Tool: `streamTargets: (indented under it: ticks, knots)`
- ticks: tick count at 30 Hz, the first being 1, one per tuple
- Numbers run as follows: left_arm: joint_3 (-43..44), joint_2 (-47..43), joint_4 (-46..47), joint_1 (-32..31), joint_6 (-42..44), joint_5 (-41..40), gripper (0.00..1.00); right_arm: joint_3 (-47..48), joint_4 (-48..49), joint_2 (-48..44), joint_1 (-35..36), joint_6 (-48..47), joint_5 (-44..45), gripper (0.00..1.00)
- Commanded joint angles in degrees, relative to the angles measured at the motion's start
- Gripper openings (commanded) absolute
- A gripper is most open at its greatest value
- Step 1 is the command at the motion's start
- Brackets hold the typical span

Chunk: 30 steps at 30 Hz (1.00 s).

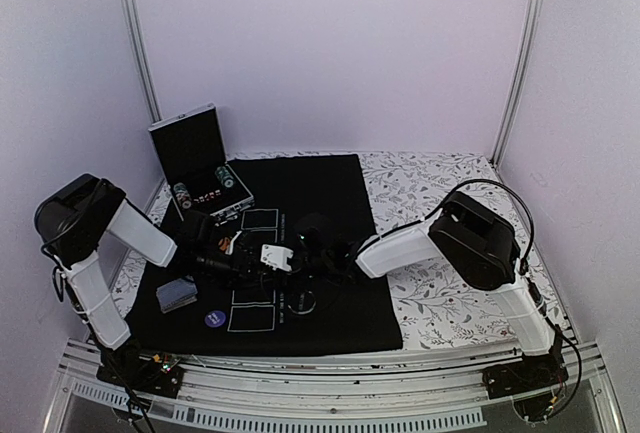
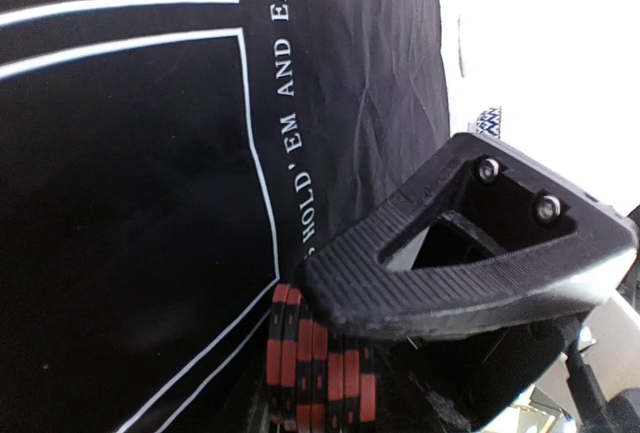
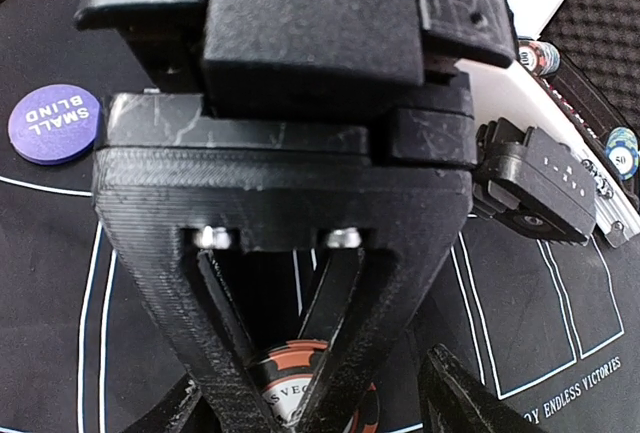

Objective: Distribute texas hold em gaming equipment
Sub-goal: Pass from the left arm to the right

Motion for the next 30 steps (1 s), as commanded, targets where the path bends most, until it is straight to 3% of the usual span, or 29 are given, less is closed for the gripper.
streamTargets:
  ticks: [1,6,16,20,30]
  knots:
    - [-0.21,0.89,0.68,0.45,0.47,-0.14,0.21,-0.35,-6.96,1.06,-0.18,-2.02,-1.16,0.65]
    - [0.08,1.46,0.35,0.43,0.93,-0.14,0.22,0.3,-10.52,0.29,-1.01,-2.5,-3.6,0.58]
    - [0.34,1.37,-0.59,0.44,1.68,-0.24,0.22,2.08,-13.0,1.22,-1.76,-1.74,-3.32,0.56]
    - [0.32,1.21,-0.89,0.45,1.82,-0.48,0.23,2.67,-13.7,1.51,-1.85,-1.37,-3.39,0.42]
    - [1.81,-0.19,-6.34,0.37,4.49,-4.15,0.34,2.76,-14.15,0.81,-1.85,-0.21,-2.66,0.28]
